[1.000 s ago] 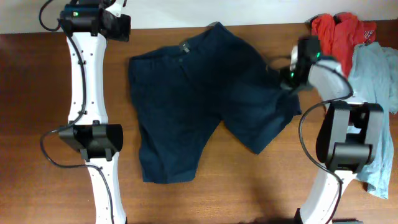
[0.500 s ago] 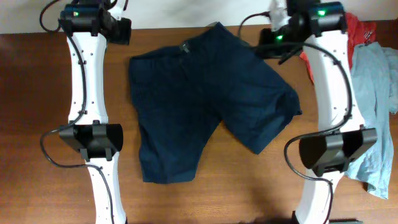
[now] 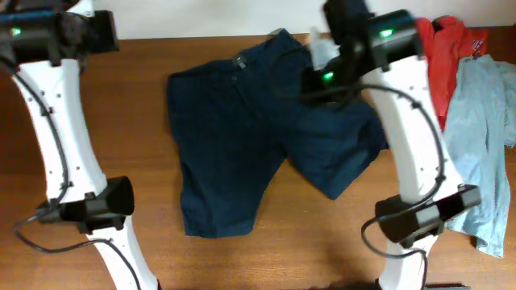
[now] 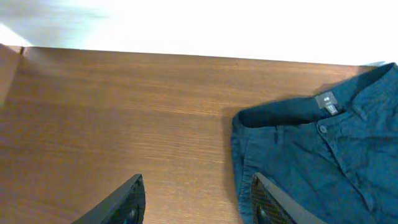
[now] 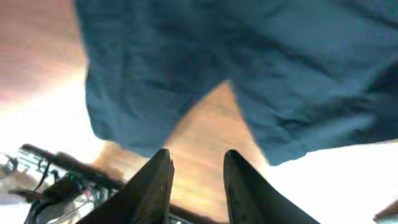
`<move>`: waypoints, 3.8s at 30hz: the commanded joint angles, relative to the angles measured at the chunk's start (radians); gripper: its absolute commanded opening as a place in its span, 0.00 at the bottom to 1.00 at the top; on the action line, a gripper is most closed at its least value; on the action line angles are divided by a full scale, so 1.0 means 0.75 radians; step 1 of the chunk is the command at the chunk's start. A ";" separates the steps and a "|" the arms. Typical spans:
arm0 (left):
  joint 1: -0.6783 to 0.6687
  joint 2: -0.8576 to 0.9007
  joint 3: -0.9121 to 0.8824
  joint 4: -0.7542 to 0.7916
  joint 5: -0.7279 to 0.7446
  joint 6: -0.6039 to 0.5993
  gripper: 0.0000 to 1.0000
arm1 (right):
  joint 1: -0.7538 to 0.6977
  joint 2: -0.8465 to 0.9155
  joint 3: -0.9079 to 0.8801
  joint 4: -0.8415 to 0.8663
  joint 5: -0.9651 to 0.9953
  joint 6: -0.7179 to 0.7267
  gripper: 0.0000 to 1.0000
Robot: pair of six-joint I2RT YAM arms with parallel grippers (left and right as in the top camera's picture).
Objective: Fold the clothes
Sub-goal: 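Grasp the lower middle of the shorts with the right gripper, then drag the shorts up and right with the right gripper, then grasp the shorts' upper left waistband corner with the left gripper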
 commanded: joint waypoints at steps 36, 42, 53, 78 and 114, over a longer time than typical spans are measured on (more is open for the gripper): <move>0.087 0.023 -0.043 -0.001 0.020 -0.022 0.53 | 0.575 -0.025 -1.310 0.766 -0.106 0.467 0.34; 0.087 0.023 -0.043 -0.002 0.020 -0.022 0.53 | 0.495 -0.025 -1.320 0.816 -0.038 0.466 0.43; 0.087 0.023 -0.043 -0.007 0.020 -0.022 0.53 | 0.489 -0.025 -1.348 0.917 -0.070 0.458 0.45; 0.085 0.023 -0.043 0.000 0.029 -0.022 0.45 | -0.188 -0.025 -1.393 0.737 -0.044 0.094 0.04; -0.179 0.587 -0.043 -0.206 0.495 0.903 0.78 | -0.286 -0.168 -1.334 0.717 -0.120 -0.038 0.04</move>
